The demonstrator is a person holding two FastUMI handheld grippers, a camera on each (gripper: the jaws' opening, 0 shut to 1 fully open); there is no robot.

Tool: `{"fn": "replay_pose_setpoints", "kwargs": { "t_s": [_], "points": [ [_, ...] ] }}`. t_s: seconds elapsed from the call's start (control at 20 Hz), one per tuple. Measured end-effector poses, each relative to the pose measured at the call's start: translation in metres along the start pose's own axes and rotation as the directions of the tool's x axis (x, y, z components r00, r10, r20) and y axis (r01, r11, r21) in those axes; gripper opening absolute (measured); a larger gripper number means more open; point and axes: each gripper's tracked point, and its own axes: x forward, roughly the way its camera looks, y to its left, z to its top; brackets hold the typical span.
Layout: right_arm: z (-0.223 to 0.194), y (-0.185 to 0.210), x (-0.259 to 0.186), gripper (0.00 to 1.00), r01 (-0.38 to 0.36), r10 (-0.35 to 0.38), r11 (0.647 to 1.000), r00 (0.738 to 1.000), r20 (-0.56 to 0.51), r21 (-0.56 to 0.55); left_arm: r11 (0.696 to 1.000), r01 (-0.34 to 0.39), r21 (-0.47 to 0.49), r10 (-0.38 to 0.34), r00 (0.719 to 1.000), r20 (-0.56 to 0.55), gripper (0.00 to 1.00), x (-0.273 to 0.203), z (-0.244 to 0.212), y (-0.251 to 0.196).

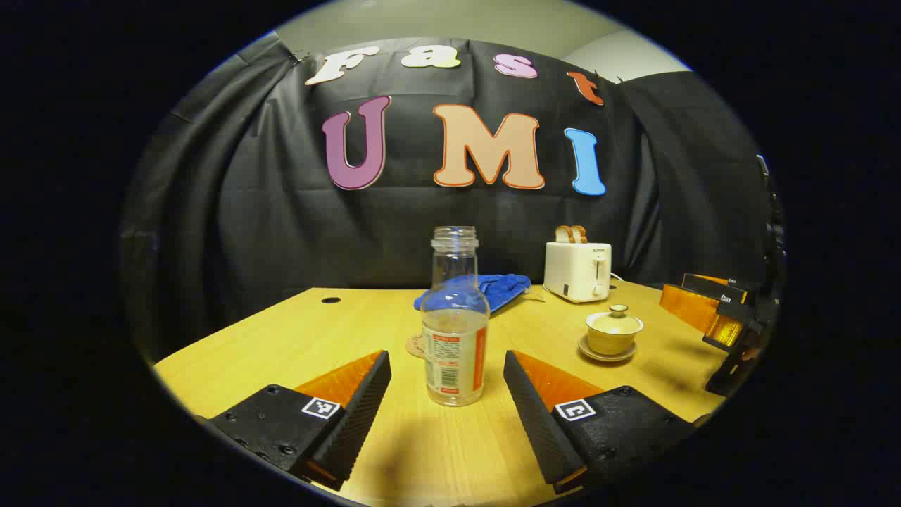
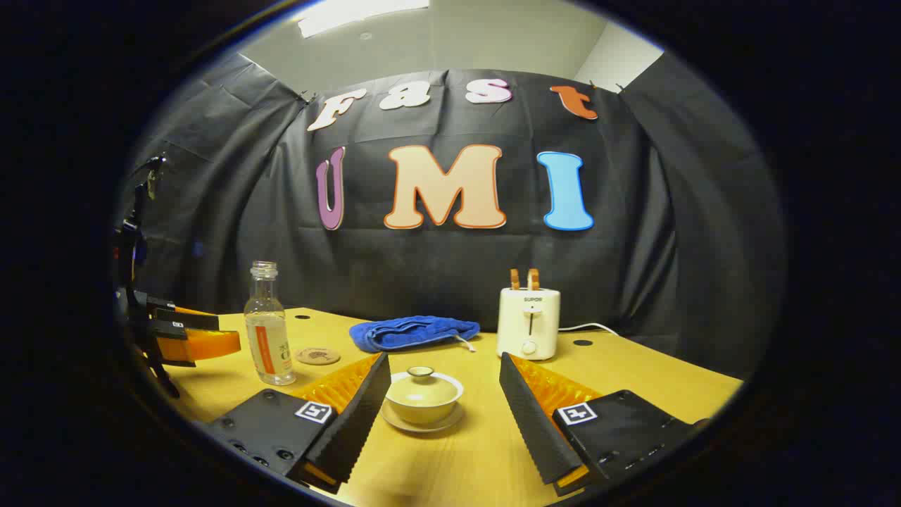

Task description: Open the teacup lid with one hand, grasp the water bottle and pour water into the teacup with the other hand; after pouring, place the water bottle on the coaster and then close the teacup lid.

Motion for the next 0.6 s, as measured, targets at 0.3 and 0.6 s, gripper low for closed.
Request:
{"fn": "replay_pose_setpoints", "kwargs": {
  "t_s": [0.3, 0.6],
  "points": [
    [-0.013, 0.007, 0.008, 0.99, -0.002, 0.005, 0.999, 0.998, -0.058, 0.051, 1.0, -0.017, -0.001, 0.017, 1.0, 0.019, 0.95, 0.0, 0.003, 0.01],
    [-0.013, 0.008, 0.009, 0.94, 0.01, -0.006, 0.998, 0.998, -0.064, 0.054, 0.999, -0.042, 0.009, 0.041, 0.996, 0.078, 0.94, 0.003, 0.014, 0.02]
  ]
}}
